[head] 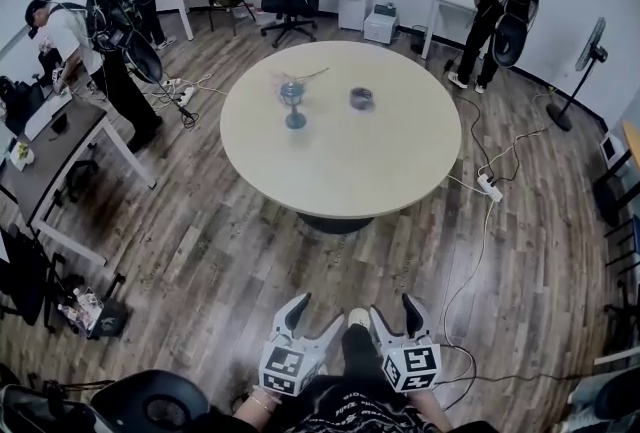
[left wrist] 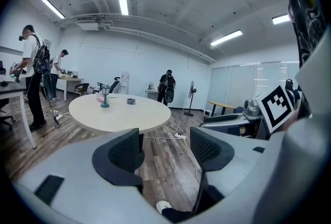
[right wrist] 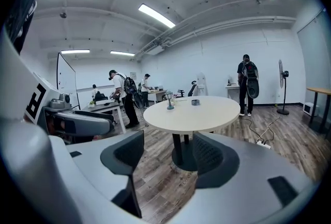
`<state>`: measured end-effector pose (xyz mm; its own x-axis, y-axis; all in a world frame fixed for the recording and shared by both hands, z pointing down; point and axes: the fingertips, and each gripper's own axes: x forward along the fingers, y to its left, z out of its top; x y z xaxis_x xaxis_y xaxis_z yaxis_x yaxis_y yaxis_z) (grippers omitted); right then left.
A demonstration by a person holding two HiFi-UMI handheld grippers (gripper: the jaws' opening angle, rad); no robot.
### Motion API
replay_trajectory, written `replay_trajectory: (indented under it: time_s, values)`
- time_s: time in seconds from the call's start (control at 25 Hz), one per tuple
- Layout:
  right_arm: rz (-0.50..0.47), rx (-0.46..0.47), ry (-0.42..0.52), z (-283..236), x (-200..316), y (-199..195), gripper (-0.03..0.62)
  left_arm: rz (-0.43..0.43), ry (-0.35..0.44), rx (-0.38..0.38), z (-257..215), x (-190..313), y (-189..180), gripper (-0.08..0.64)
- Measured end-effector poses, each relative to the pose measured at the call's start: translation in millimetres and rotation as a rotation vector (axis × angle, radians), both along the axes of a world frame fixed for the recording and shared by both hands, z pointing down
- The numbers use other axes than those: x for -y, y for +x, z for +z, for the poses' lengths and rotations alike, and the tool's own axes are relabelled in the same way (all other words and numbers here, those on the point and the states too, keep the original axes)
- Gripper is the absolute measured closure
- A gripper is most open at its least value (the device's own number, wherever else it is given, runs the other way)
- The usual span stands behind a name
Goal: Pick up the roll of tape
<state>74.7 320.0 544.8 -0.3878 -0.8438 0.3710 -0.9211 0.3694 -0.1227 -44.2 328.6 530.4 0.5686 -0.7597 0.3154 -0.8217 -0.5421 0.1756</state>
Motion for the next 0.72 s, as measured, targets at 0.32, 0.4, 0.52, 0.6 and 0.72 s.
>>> replay_trajectory:
  time_s: [0.32,0.4,0.52,0.6,0.72]
  values:
    - [-0.104,-0.018,0.018,-1.9,107.8,15.7,0.295,-0.087,0.013,0.002,-3.9,92.2,21.6,0.249]
    - [-0.120,-0.021,0.030,-4.6,132.9,22.1,0.295,-0.107,0.017,0.005,-4.8,114.0,28.2,0.249]
    - [-0.134,-0.019,0.045,-10.2,163.8,37.4,0.298,-0.139,0.025,0.006,-7.2,141.5,42.7,0.249]
    - [-0.142,-0.013,0.048,-12.3,181.5,47.7,0.304,-0.165,0.037,0.009,-9.5,158.1,52.2,0.249]
    - [-0.165,-0.011,0.052,-11.6,206.6,59.6,0.304,-0.186,0.043,0.014,-8.5,183.5,66.0,0.249]
